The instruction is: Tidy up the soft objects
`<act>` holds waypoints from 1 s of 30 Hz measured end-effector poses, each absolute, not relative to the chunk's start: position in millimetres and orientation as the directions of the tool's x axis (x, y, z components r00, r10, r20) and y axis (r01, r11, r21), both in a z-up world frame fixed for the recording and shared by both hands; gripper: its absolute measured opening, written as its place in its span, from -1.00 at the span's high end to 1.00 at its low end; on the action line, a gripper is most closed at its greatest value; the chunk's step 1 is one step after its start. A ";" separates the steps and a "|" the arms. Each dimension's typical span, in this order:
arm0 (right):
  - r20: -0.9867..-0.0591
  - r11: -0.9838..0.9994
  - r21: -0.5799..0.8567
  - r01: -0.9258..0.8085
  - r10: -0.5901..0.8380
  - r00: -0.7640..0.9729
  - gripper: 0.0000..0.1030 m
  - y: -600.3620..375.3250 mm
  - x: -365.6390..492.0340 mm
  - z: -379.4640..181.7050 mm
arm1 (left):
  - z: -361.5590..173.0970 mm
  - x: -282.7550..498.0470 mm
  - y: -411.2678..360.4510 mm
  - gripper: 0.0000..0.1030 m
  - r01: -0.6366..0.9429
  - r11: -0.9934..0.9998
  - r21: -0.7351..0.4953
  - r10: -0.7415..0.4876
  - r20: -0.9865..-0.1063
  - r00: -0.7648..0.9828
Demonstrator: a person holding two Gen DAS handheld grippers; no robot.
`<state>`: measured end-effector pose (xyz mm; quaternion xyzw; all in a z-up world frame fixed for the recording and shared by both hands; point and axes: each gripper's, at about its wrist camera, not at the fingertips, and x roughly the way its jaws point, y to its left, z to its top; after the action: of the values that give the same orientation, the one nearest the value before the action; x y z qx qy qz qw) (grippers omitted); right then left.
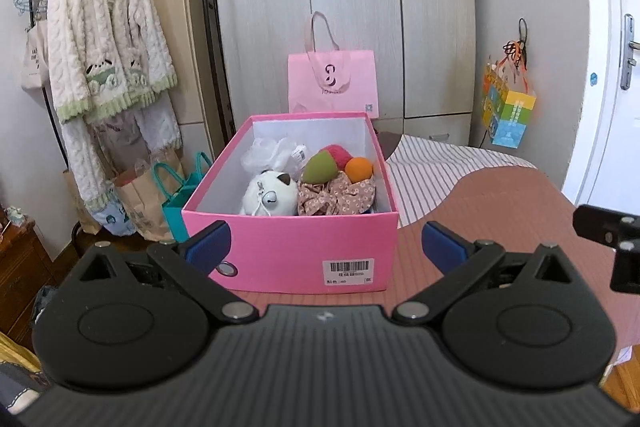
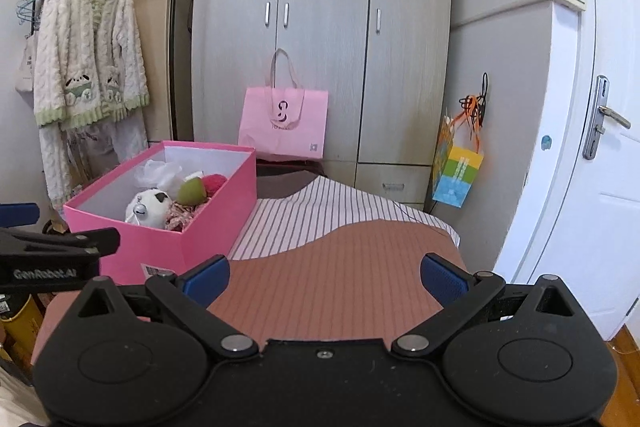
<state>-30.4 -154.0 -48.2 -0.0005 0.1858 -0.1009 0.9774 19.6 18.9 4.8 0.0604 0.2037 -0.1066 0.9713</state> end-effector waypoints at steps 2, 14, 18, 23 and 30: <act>-0.357 0.978 -0.039 0.205 -0.205 0.911 -1.00 -153.5 -32.2 -47.2 | 5.5 16.7 19.4 -1.00 0.234 0.970 0.071 -0.187 -0.402 0.896; -0.318 0.982 -0.021 0.187 -0.184 0.930 -1.00 -155.6 -45.6 -50.4 | 2.3 12.1 23.2 -1.00 0.212 0.972 0.102 -0.158 -0.385 0.909; -0.302 0.979 -0.016 0.204 -0.199 0.932 -1.00 -158.3 -47.3 -51.9 | 0.7 9.2 24.3 -1.00 0.231 0.970 0.081 -0.186 -0.371 0.910; -0.297 0.980 -0.017 0.196 -0.192 0.935 -1.00 -159.4 -47.6 -55.5 | -2.0 8.0 22.2 -1.00 0.245 0.966 0.081 -0.198 -0.376 0.905; -0.269 0.984 -0.024 0.177 -0.176 0.947 -1.00 -157.3 -52.4 -56.4 | -1.7 6.5 20.5 -1.00 0.247 0.964 0.095 -0.196 -0.371 0.908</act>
<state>-52.4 -157.3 -56.4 0.0003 0.1362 -0.0895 0.9866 6.5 20.5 -1.7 0.0698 0.1821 -0.1136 0.9742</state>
